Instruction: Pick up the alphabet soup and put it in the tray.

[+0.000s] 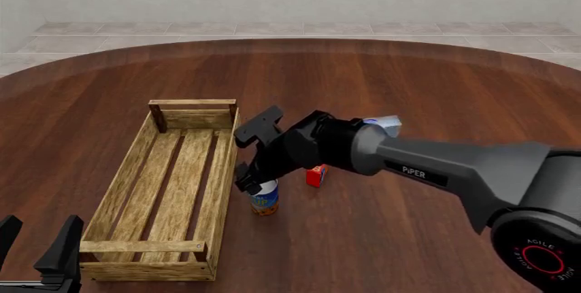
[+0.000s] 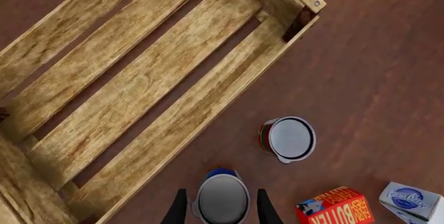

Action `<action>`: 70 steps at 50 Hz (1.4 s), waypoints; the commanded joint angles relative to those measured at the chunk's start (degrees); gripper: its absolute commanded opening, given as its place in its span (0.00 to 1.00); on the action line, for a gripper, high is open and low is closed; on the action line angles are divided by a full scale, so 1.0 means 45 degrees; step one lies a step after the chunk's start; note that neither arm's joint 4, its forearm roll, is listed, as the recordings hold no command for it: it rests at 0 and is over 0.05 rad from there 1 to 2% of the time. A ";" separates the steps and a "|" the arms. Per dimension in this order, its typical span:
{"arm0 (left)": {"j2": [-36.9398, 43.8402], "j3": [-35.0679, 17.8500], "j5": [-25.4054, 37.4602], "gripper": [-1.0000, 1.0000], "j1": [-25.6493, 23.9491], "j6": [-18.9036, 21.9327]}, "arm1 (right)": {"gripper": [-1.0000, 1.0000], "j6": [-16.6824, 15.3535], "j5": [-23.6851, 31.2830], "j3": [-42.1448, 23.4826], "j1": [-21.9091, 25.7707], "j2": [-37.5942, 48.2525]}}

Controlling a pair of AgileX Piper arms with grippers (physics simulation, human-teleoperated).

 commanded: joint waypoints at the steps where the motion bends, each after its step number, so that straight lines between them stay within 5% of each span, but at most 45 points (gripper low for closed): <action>1: 0.0000 0.0000 0.0000 1.00 0.0000 0.0000 | 1.00 0.0084 -0.0036 -0.0011 0.0031 0.0092; 70: 0.0000 0.0000 0.0000 1.00 0.0000 0.0000 | 1.00 0.0394 -0.0363 0.0007 0.0038 0.0709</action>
